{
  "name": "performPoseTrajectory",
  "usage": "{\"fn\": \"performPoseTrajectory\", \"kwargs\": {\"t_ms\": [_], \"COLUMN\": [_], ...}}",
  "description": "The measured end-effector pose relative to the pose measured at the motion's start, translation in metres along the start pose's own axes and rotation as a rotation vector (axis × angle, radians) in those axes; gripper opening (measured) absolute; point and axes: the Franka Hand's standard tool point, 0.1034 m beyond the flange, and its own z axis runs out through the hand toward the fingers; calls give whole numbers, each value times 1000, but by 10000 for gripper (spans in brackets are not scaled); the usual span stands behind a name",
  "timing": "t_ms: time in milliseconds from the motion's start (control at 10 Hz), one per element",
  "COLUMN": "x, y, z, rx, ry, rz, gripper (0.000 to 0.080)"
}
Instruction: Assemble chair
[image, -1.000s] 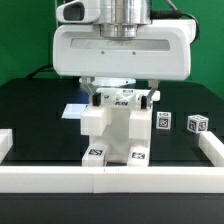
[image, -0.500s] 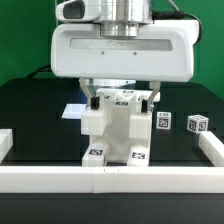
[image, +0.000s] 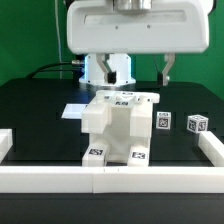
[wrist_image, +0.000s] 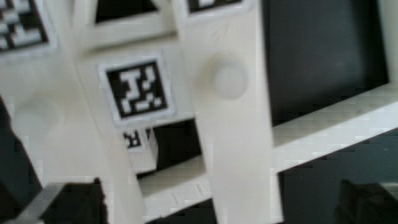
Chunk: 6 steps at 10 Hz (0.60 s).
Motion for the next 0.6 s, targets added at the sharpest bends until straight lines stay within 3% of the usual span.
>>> {"fn": "performPoseTrajectory", "kwargs": {"t_ms": [300, 500, 600], "x": [-42, -80, -78], "y": [-7, -22, -21], "z": [-11, -7, -6], "rx": [12, 47, 45], "ry": [-50, -103, -103], "rz": [111, 228, 214], "gripper": [648, 648, 648]}}
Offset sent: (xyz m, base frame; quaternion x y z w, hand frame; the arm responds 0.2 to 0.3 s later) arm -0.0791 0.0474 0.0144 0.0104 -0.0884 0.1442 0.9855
